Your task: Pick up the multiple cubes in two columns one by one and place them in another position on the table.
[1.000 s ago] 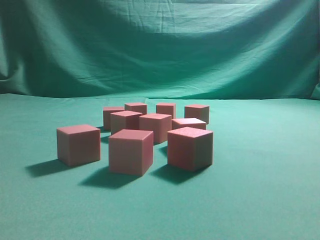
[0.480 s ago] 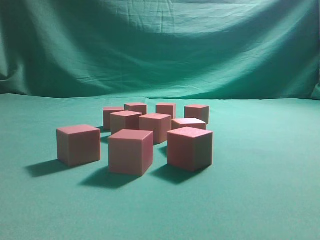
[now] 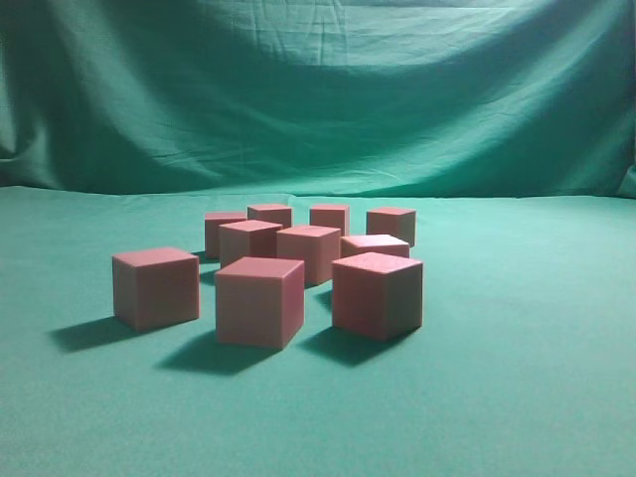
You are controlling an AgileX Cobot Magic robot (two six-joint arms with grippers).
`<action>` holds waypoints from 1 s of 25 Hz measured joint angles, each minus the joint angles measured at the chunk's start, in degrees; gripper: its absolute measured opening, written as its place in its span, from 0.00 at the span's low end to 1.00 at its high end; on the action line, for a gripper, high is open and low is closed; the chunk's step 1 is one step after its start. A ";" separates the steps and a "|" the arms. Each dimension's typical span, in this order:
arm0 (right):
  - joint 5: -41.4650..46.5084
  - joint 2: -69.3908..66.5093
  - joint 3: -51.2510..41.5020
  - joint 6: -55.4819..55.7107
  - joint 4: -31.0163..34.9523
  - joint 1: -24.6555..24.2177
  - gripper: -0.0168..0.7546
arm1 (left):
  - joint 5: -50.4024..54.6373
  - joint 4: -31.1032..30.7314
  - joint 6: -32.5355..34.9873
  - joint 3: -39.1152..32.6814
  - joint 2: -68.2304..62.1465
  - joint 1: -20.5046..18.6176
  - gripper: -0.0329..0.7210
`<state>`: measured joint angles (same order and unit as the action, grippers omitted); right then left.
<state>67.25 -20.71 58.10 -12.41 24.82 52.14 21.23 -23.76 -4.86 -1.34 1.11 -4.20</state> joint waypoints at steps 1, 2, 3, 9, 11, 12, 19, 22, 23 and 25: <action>0.09 0.00 -0.49 0.00 -0.13 0.00 0.02 | 0.00 0.00 0.00 0.00 0.00 0.00 0.04; 0.09 0.00 -1.21 0.00 -0.52 0.00 0.02 | 0.00 0.00 0.00 0.00 0.00 0.00 0.04; 0.09 0.00 -1.98 0.00 -1.13 0.00 0.02 | 0.00 0.00 0.00 0.00 0.00 0.00 0.04; -3.16 0.27 -8.10 -0.02 -5.96 -0.17 0.02 | 0.00 0.00 0.00 0.00 0.00 0.00 0.04; -8.41 1.16 -11.53 -0.11 -6.31 -1.49 0.02 | 0.00 0.00 0.00 0.00 0.00 0.00 0.04; -11.19 1.68 -13.12 -0.11 -6.31 -2.72 0.02 | 0.00 0.00 0.00 0.00 0.00 0.00 0.04; -31.00 6.27 -28.76 -0.80 -5.96 -15.05 0.02 | 0.00 0.00 0.00 0.00 0.00 0.00 0.04; -36.71 9.76 -36.45 -4.64 -5.96 -21.62 0.02 | 0.00 0.00 0.00 0.00 0.00 0.00 0.04; -38.29 11.18 -39.08 -5.86 -5.96 -24.00 0.02 | 0.00 0.00 0.00 0.00 0.00 0.00 0.04; -41.47 13.94 -44.04 -6.79 -5.96 -28.33 0.02 | 0.00 0.00 0.00 0.00 0.00 0.00 0.04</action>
<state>25.77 -6.76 14.06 -19.19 18.86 23.81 21.23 -23.76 -4.86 -1.34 1.11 -4.20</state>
